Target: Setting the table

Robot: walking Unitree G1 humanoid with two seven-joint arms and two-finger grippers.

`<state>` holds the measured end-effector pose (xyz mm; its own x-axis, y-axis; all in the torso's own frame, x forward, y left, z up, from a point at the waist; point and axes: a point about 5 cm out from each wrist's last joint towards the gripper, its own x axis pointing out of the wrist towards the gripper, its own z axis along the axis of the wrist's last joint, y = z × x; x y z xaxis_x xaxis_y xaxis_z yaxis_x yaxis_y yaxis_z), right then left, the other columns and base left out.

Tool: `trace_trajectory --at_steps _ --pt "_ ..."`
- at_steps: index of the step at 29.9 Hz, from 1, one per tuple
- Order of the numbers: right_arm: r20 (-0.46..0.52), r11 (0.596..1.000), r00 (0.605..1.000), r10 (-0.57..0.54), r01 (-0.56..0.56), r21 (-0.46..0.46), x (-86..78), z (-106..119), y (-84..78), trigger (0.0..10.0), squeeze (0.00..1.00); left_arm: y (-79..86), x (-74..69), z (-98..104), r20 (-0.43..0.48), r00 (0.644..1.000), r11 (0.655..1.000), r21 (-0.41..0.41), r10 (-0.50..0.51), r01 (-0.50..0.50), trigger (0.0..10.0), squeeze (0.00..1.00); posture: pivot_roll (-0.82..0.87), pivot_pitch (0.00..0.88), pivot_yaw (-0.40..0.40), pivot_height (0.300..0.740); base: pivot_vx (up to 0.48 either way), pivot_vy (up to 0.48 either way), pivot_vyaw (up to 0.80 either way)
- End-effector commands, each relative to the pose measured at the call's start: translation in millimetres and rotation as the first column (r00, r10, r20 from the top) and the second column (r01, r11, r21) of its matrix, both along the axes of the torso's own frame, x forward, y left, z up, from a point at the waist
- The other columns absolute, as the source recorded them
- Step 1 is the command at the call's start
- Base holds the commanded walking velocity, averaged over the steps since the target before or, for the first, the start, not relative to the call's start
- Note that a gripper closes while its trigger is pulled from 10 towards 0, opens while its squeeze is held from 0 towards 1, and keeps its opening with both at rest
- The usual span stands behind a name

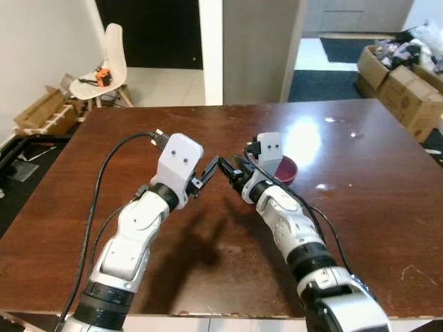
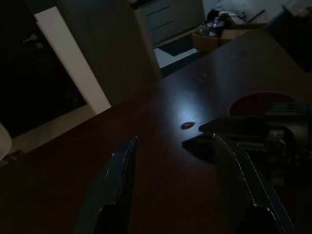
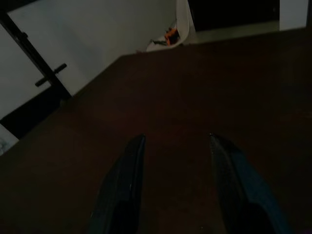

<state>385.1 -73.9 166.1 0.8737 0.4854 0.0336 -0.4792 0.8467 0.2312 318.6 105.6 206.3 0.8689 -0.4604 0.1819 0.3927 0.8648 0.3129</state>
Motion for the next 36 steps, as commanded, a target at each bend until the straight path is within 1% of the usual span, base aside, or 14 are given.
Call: trace_trajectory --at_steps 1,3,4,9,12,14,19,23,27,29,31,32,33,36 --pt "-0.025 1.0 0.999 -0.022 0.022 -0.012 3.8 -1 -0.3 10.0 0.0 5.9 -3.5 -2 -0.02 1.0 1.0 0.001 0.01 -0.01 10.0 0.0 0.11 0.039 0.15 0.74 0.0 0.0 0.0" --pt "-0.038 0.999 0.999 -0.035 0.034 -0.01 5.6 0 -2.4 10.0 0.0 7.4 -5.1 -2 -0.023 1.0 1.0 0.002 0.014 -0.014 10.0 0.0 0.12 0.044 0.153 0.74 0.0 0.0 0.0" --pt "-0.075 0.999 0.996 -0.053 0.053 0.008 8.7 0 -6.8 10.0 0.0 10.8 -8.0 -3 -0.029 0.999 1.0 0.006 0.02 -0.02 10.0 0.0 0.13 0.046 0.158 0.74 0.0 0.0 0.0" --pt "-0.111 0.998 0.992 -0.06 0.063 0.028 12.9 1 -12.5 10.0 0.0 13.1 -9.9 -4 -0.037 0.999 1.0 0.009 0.026 -0.025 10.0 0.0 0.13 0.043 0.159 0.74 0.0 0.0 0.0" --pt "-0.146 0.998 0.987 -0.061 0.064 0.011 14.4 -1 -16.6 10.0 0.0 12.5 -9.4 -3 -0.039 0.999 1.0 0.004 0.029 -0.029 10.0 0.0 0.12 0.041 0.159 0.74 0.0 0.0 0.0" --pt "-0.18 0.997 0.981 -0.076 0.081 0.019 14.9 -4 -19.6 10.0 0.0 12.0 -9.6 -2 -0.041 0.999 1.0 0.003 0.029 -0.029 10.0 0.0 0.12 0.039 0.159 0.74 0.0 0.0 0.0" --pt "-0.254 0.993 0.965 -0.07 0.092 0.076 14.6 -10 -24.2 10.0 0.0 10.3 -10.1 -2 -0.046 0.999 1.0 -0.002 0.027 -0.027 10.0 0.0 0.11 0.037 0.159 0.74 0.0 0.0 0.0" --pt "-0.269 0.991 0.959 -0.087 0.112 0.079 15.2 -11 -28.4 10.0 0.0 9.6 -9.8 -2 -0.049 0.998 1.0 -0.005 0.027 -0.028 10.0 0.0 0.1 0.03 0.16 0.74 0.0 0.0 0.0" --pt "-0.268 0.987 0.953 -0.143 0.155 0.026 16.5 -11 -34.6 10.0 0.0 8.3 -9.4 -2 -0.052 0.998 1.0 -0.011 0.025 -0.025 10.0 0.0 0.09 0.026 0.159 0.74 0.0 0.0 0.0" --pt "-0.278 0.98 0.941 -0.194 0.2 -0.007 17.2 -13 -39.6 10.0 0.0 7.7 -9.3 -2 -0.053 0.998 1.0 -0.015 0.022 -0.023 10.0 0.0 0.09 0.025 0.158 0.74 0.0 0.0 0.0" --pt "-0.278 0.963 0.922 -0.27 0.26 -0.074 18.0 -14 -47.6 10.0 0.0 6.3 -9.1 -3 -0.055 0.998 1.0 -0.02 0.019 -0.02 10.0 0.0 0.07 0.024 0.156 0.74 0.0 0.0 0.0" --pt "-0.267 0.947 0.909 -0.321 0.297 -0.124 18.1 -16 -53.2 10.0 0.0 4.9 -9.0 -3 -0.057 0.998 1.0 -0.023 0.015 -0.016 10.0 0.0 0.07 0.023 0.156 0.74 0.0 0.0 0.0" --pt "-0.267 0.947 0.909 -0.321 0.297 -0.124 18.1 -16 -53.2 10.0 0.0 4.9 -9.0 -3 -0.057 0.998 1.0 -0.023 0.015 -0.016 10.0 0.0 0.07 0.023 0.156 0.74 0.0 0.0 0.0" --pt "-0.266 0.928 0.89 -0.371 0.347 -0.135 18.0 -16 -58.9 10.0 0.0 2.4 -8.5 -4 -0.061 0.998 1.0 -0.029 0.006 -0.008 10.0 0.0 0.05 0.022 0.16 0.74 0.0 0.0 0.0"
